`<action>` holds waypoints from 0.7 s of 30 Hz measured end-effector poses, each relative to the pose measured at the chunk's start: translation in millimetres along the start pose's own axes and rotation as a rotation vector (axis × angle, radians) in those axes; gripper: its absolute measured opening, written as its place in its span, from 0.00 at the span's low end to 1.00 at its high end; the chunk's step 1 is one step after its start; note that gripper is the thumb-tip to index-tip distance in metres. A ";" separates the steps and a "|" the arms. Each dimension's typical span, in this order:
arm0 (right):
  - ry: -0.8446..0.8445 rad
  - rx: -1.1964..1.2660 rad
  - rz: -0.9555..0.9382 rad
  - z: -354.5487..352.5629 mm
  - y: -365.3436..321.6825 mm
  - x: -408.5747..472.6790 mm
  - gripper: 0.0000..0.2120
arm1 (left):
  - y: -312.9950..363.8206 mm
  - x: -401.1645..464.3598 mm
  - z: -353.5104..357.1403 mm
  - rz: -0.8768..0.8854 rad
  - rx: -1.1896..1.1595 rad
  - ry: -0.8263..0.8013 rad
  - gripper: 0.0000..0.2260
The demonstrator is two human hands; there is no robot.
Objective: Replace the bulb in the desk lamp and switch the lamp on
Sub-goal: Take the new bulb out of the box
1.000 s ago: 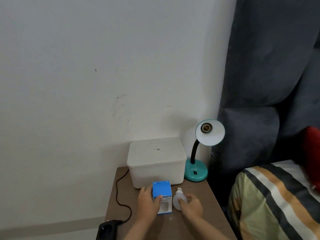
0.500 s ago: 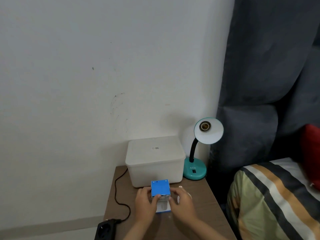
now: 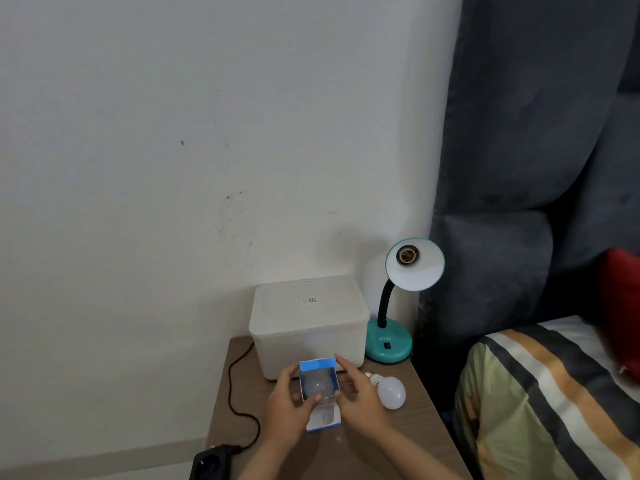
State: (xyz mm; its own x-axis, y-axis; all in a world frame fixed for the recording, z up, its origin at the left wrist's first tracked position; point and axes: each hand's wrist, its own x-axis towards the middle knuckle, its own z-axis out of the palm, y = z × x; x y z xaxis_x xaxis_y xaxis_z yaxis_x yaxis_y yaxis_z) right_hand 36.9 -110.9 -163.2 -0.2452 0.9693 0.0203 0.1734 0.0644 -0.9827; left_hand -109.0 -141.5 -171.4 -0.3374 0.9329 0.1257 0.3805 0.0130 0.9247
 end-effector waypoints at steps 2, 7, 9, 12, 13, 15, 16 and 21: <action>0.002 -0.068 -0.046 -0.2 0.8 5.3 0.30 | 1.4 2.4 -2.7 0.018 -0.008 -0.050 0.27; -0.102 0.018 -0.021 -4.4 -10.6 16.5 0.29 | -0.8 10.3 -8.6 0.026 0.000 -0.135 0.32; -0.151 0.063 -0.011 -6.1 -15.5 21.1 0.27 | -1.9 13.4 -10.1 0.034 0.020 -0.161 0.33; -0.090 -0.055 -0.020 -6.1 -15.4 27.1 0.23 | -5.6 17.5 -12.2 0.033 0.027 -0.194 0.35; -0.026 -0.160 -0.063 -6.2 -15.2 28.6 0.20 | -6.9 18.3 -12.9 0.031 0.023 -0.205 0.36; 0.056 -0.363 -0.179 -6.9 -15.2 30.8 0.14 | -8.9 19.8 -14.3 0.015 0.004 -0.226 0.37; 0.054 -0.428 -0.218 -7.0 -16.7 31.7 0.12 | -8.9 20.6 -15.1 0.005 -0.009 -0.237 0.37; -0.083 -0.683 -0.208 -6.2 -24.3 40.1 0.17 | -7.1 23.9 -18.3 -0.015 -0.037 -0.275 0.37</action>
State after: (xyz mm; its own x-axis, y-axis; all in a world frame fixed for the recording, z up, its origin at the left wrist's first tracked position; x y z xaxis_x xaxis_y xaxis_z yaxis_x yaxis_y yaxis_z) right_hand 28.7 -72.2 -137.3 -0.4050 0.9012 0.1541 0.6667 0.4065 -0.6247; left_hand -135.5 -125.9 -168.4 -0.0941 0.9955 0.0141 0.3437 0.0191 0.9389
